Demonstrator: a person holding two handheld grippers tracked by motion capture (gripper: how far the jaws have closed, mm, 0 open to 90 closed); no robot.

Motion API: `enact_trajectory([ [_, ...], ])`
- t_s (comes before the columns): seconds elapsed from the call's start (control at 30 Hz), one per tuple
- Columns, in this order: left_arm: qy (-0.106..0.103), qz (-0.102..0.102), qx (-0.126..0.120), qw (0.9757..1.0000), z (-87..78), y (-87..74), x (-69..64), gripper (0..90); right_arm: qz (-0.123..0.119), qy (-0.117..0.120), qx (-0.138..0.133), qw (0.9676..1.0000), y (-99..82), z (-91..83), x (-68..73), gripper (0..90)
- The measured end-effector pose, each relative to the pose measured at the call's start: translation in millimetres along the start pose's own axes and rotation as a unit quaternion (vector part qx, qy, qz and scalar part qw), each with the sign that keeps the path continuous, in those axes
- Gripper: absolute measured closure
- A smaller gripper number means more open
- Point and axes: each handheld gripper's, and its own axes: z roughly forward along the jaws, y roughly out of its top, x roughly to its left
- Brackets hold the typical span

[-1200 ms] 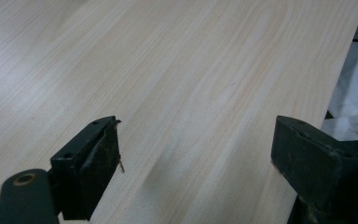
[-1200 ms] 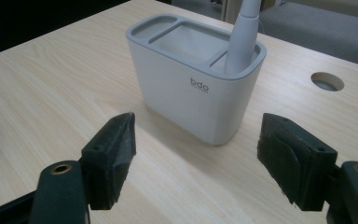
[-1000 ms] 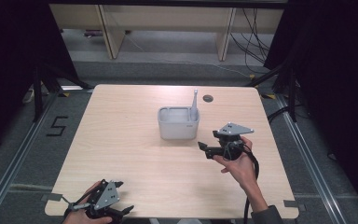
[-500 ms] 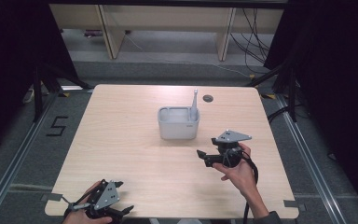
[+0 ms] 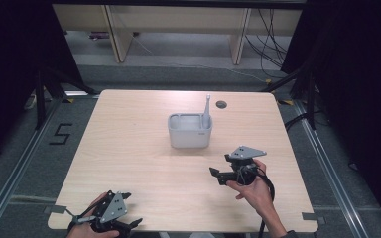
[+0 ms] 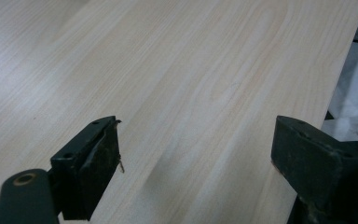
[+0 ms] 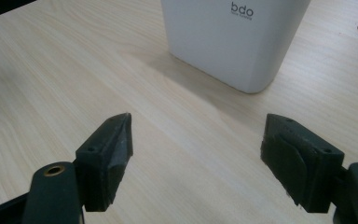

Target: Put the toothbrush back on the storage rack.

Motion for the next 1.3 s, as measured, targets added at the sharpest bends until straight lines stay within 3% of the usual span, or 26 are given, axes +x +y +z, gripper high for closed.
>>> enact_trajectory([
  [0.03, 0.001, -0.001, -0.003, 1.0, 0.4, -0.3, 0.0, 14.8, -0.004, -0.003, -0.003, 1.0, -1.3, 0.1, -0.5, 25.6],
  [0.1, -0.002, -0.003, -0.002, 1.0, 0.1, -0.1, -0.5, 14.8, 0.01, -0.001, 0.003, 0.9999, -4.6, -0.6, 1.6, 25.6],
  [0.33, 0.0, 0.0, 0.001, 1.0, 0.0, 0.0, -0.1, 14.8, -0.001, 0.003, 0.009, 1.0, -15.7, 0.8, 2.5, 25.5],
  [0.37, 0.0, 0.0, 0.001, 1.0, 0.0, 0.0, -0.1, 14.8, 0.01, 0.005, 0.015, 0.9998, -17.2, 0.1, 4.9, 25.5],
  [0.53, 0.0, 0.001, 0.002, 1.0, 0.0, 0.0, -0.1, 14.8, -0.003, 0.008, 0.019, 0.9998, -23.5, 0.3, 7.7, 25.5],
  [0.57, 0.0, 0.0, 0.001, 1.0, 0.1, 0.0, -0.2, 14.8, 0.013, 0.013, 0.021, 0.9996, -24.8, 0.1, 10.7, 25.4],
  [0.63, -0.001, 0.001, 0.002, 1.0, 0.1, 0.0, -0.2, 14.8, 0.013, 0.013, 0.019, 0.9996, -26.8, -0.2, 12.1, 25.4],
  [0.7, 0.0, 0.001, 0.002, 1.0, 0.2, 0.0, -0.1, 14.8, -0.005, 0.012, 0.02, 0.9997, -27.7, -1.3, 10.6, 25.3],
  [0.77, 0.0, 0.0, 0.001, 1.0, 0.0, 0.1, -0.2, 14.8, 0.005, 0.015, 0.019, 0.9997, -29.5, -1.5, 13.0, 25.2],
  [0.87, 0.0, 0.0, 0.002, 1.0, 0.2, -0.1, 0.0, 14.8, 0.001, 0.018, 0.02, 0.9996, -32.0, -2.7, 14.3, 24.4],
  [0.9, 0.0, 0.0, 0.002, 1.0, 0.2, -0.1, 0.0, 14.8, 0.013, 0.016, 0.023, 0.9995, -32.7, -3.6, 16.2, 24.1],
  [0.93, 0.0, 0.0, 0.001, 1.0, 0.1, -0.1, -0.1, 14.8, 0.001, 0.017, 0.021, 0.9996, -33.2, -3.7, 15.3, 24.0],
  [1.03, -0.001, 0.0, 0.002, 1.0, 0.2, -0.1, -0.1, 14.8, 0.006, 0.019, 0.022, 0.9996, -36.0, -5.2, 17.0, 23.1],
  [1.07, 0.0, 0.0, 0.002, 1.0, 0.2, -0.1, 0.0, 14.8, 0.017, 0.022, 0.028, 0.9992, -37.1, -5.7, 19.3, 22.6],
  [1.1, 0.0, 0.0, 0.002, 1.0, 0.1, -0.1, 0.0, 14.8, -0.002, 0.021, 0.021, 0.9996, -37.8, -5.0, 17.4, 21.9],
  [1.13, 0.0, 0.0, 0.001, 1.0, 0.1, -0.1, -0.2, 14.8, 0.014, 0.021, 0.025, 0.9994, -39.1, -5.7, 19.6, 21.0],
  [1.17, -0.001, 0.0, 0.001, 1.0, 0.1, -0.1, -0.2, 14.8, 0.001, 0.019, 0.025, 0.9995, -39.6, -6.3, 18.7, 20.5],
  [1.27, 0.0, -0.001, -0.002, 1.0, 0.6, -0.3, 0.1, 14.8, 0.005, 0.025, 0.023, 0.9994, -42.2, -6.8, 19.9, 19.4],
  [1.3, 0.0, 0.0, 0.002, 1.0, 0.1, 0.0, -0.1, 14.8, 0.009, 0.017, 0.027, 0.9994, -43.0, -8.6, 20.9, 19.1],
])
